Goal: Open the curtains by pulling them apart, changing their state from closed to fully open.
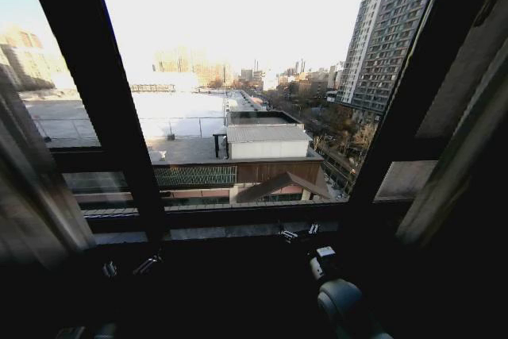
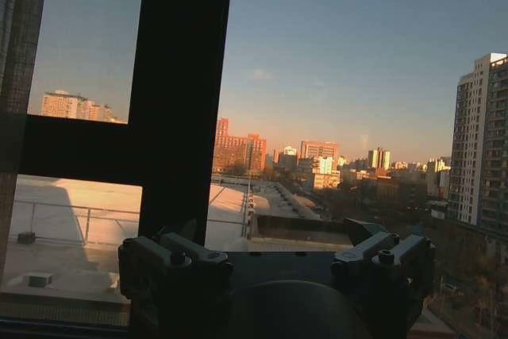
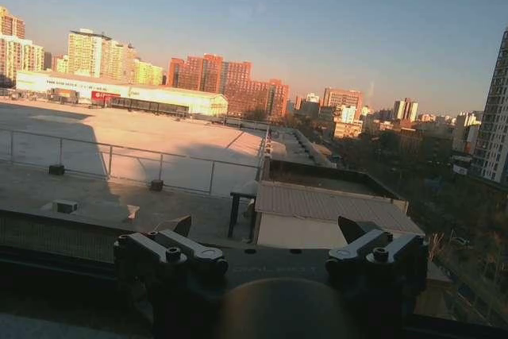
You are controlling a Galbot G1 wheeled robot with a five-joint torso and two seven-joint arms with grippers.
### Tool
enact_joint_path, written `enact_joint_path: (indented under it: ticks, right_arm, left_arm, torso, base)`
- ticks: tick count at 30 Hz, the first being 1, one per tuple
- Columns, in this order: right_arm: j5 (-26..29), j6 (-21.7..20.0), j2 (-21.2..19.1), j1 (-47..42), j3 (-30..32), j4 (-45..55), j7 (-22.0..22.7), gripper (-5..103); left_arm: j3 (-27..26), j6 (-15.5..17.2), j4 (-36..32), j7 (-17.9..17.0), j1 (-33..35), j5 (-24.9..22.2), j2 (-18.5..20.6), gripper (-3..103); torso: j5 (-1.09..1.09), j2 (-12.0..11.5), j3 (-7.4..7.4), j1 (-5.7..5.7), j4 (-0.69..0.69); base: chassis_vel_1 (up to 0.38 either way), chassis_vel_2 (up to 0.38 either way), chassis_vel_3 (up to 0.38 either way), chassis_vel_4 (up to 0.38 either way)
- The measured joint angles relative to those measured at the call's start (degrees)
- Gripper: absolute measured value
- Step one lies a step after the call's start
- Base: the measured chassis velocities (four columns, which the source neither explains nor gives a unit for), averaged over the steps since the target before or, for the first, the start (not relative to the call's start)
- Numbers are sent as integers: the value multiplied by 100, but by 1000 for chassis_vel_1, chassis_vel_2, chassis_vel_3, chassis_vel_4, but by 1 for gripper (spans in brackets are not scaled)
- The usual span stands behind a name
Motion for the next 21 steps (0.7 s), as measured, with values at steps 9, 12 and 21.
enact_joint_path:
  ticks: [9,12,21]
  right_arm:
    - [-37,34,-1,-12,0,-10,-15,100]
    - [-52,37,9,-14,-17,-10,-16,100]
    - [-78,49,16,-34,-31,-11,-19,100]
  left_arm:
    - [-3,-17,18,12,19,4,-7,100]
    - [-10,-21,18,12,20,3,-7,100]
    - [-6,-26,25,12,20,0,-10,100]
  torso:
    - [-2,1,-1,0,1]
    - [2,0,0,0,0]
    - [1,0,0,0,0]
  base:
    - [350,353,-366,-349]
    - [387,362,-374,-360]
    - [336,351,-332,-350]
